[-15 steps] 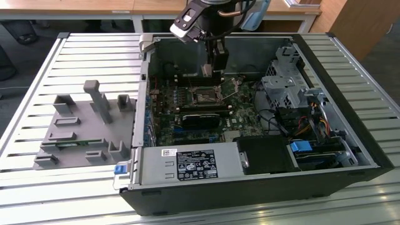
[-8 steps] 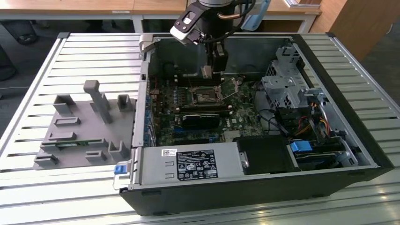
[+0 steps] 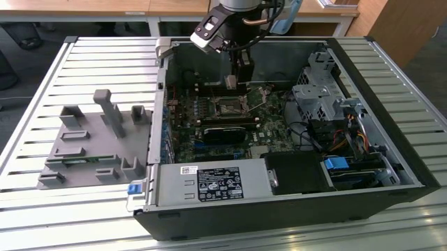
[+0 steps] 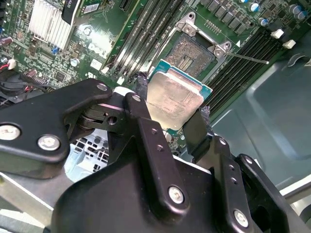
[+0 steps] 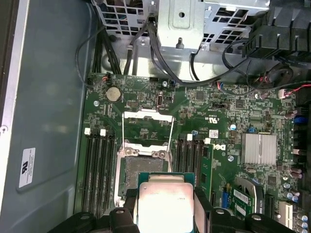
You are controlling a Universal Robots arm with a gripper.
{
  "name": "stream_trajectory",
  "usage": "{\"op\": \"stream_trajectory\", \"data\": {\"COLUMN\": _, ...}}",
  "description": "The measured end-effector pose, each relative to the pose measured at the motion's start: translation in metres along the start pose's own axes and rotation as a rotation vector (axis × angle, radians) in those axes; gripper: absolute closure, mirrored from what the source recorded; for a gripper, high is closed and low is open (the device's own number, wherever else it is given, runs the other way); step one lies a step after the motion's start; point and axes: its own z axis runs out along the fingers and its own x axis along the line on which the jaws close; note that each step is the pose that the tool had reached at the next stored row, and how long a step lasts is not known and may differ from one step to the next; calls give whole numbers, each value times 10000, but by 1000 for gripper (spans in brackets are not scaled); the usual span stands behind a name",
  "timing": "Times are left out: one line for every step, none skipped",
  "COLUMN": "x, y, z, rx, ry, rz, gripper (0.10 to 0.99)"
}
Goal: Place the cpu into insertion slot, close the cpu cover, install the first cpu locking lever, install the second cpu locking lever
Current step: 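Place the cpu into insertion slot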
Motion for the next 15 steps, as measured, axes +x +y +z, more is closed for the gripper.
{"op": "stream_trajectory", "data": {"x": 2, "y": -1, "z": 6, "rx": 1, "ry": -1, "rz": 3, "gripper": 549}}
{"op": "stream_trajectory", "data": {"x": 4, "y": -1, "z": 13, "rx": 0, "ry": -1, "rz": 5, "gripper": 549}}
{"op": "stream_trajectory", "data": {"x": 6, "y": -2, "z": 21, "rx": 0, "ry": 0, "rz": 8, "gripper": 549}}
{"op": "stream_trajectory", "data": {"x": 10, "y": -2, "z": 27, "rx": 0, "ry": -1, "rz": 12, "gripper": 549}}
{"op": "stream_trajectory", "data": {"x": 13, "y": -3, "z": 34, "rx": -1, "ry": 0, "rz": 13, "gripper": 549}}
{"op": "stream_trajectory", "data": {"x": 17, "y": -3, "z": 39, "rx": -1, "ry": 0, "rz": 15, "gripper": 549}}
{"op": "stream_trajectory", "data": {"x": 21, "y": -3, "z": 44, "rx": 0, "ry": -2, "rz": 17, "gripper": 549}}
{"op": "stream_trajectory", "data": {"x": 27, "y": -3, "z": 48, "rx": 1, "ry": -3, "rz": 18, "gripper": 549}}
{"op": "stream_trajectory", "data": {"x": 35, "y": -3, "z": 53, "rx": 1, "ry": -3, "rz": 20, "gripper": 549}}
{"op": "stream_trajectory", "data": {"x": 41, "y": -3, "z": 58, "rx": 2, "ry": -6, "rz": 23, "gripper": 549}}
{"op": "stream_trajectory", "data": {"x": 44, "y": -3, "z": 65, "rx": 0, "ry": -5, "rz": 25, "gripper": 549}}
{"op": "stream_trajectory", "data": {"x": 47, "y": -4, "z": 71, "rx": 1, "ry": -6, "rz": 27, "gripper": 549}}
{"op": "stream_trajectory", "data": {"x": 51, "y": -4, "z": 78, "rx": 0, "ry": -6, "rz": 29, "gripper": 549}}
{"op": "stream_trajectory", "data": {"x": 55, "y": -5, "z": 85, "rx": 0, "ry": -5, "rz": 30, "gripper": 549}}
{"op": "stream_trajectory", "data": {"x": 57, "y": -5, "z": 92, "rx": 0, "ry": -6, "rz": 30, "gripper": 549}}
